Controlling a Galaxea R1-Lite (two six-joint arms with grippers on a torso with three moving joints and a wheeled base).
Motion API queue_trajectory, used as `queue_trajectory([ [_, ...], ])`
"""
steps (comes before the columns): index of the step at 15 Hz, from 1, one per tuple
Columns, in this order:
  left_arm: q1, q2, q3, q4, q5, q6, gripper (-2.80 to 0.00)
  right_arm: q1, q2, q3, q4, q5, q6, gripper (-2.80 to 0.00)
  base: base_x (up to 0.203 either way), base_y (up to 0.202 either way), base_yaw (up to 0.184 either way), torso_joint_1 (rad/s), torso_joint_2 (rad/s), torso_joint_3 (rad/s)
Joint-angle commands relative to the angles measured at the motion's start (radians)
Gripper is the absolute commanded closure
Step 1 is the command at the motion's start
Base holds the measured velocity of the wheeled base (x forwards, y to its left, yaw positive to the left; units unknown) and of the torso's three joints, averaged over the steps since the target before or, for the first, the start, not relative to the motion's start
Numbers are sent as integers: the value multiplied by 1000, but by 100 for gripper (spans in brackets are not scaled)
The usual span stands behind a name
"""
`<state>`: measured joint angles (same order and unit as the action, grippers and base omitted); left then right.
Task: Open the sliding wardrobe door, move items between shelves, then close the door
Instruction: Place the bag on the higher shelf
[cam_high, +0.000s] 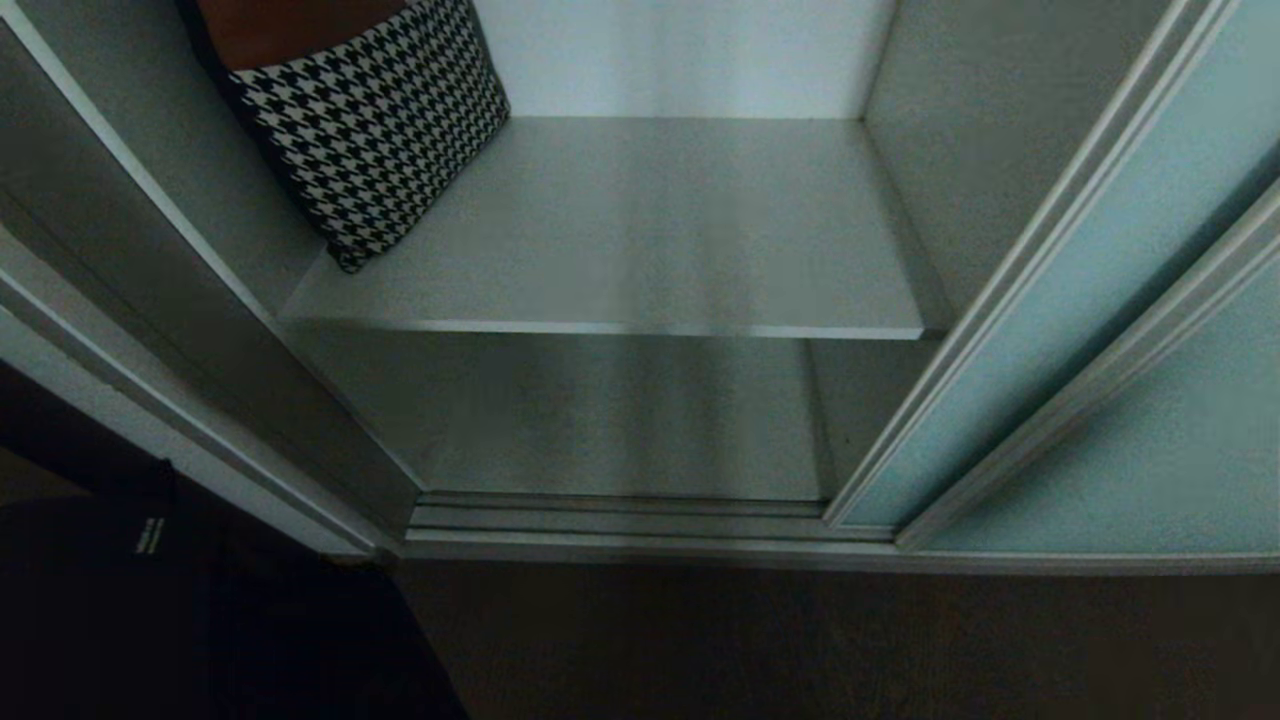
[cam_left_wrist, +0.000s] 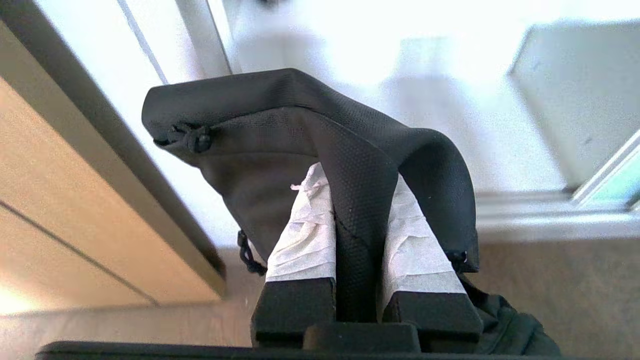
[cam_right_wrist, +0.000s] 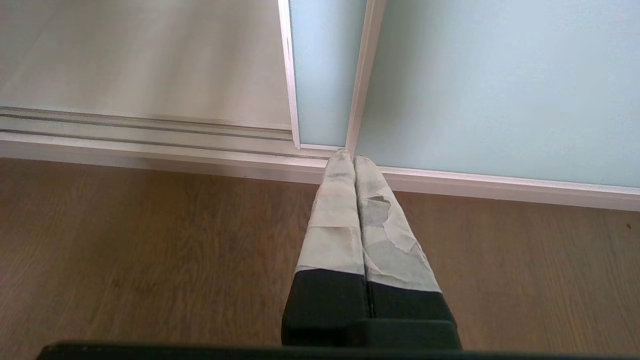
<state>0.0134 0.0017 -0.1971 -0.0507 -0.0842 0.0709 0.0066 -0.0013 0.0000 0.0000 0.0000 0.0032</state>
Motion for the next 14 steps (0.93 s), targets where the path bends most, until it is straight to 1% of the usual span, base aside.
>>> queue_trajectory([
  [1, 0, 3, -160, 133, -12, -3, 0, 1, -2, 0, 0, 0, 0, 0, 0, 0, 0, 0, 0, 0],
  [3, 0, 4, -280, 255, -51, -7, 0, 0, -2, 0, 0, 0, 0, 0, 0, 0, 0, 0, 0, 0],
  [5, 0, 7, -364, 328, -72, -6, 0, 1, -2, 0, 0, 0, 0, 0, 0, 0, 0, 0, 0, 0],
  [6, 0, 15, -392, 345, -78, -6, 0, 0, -2, 0, 0, 0, 1, 0, 0, 0, 0, 0, 0, 0],
  [8, 0, 49, -434, 339, -81, -7, 0, 1, -2, 0, 0, 0, 0, 0, 0, 0, 0, 0, 0, 0],
  [11, 1, 169, -570, 327, -84, -29, 0, 1, -2, 0, 0, 0, 0, 0, 0, 0, 0, 0, 0, 0],
  [14, 2, 299, -678, 285, -87, -55, 0, 1, -2, 0, 0, 0, 0, 0, 0, 0, 0, 0, 0, 0],
])
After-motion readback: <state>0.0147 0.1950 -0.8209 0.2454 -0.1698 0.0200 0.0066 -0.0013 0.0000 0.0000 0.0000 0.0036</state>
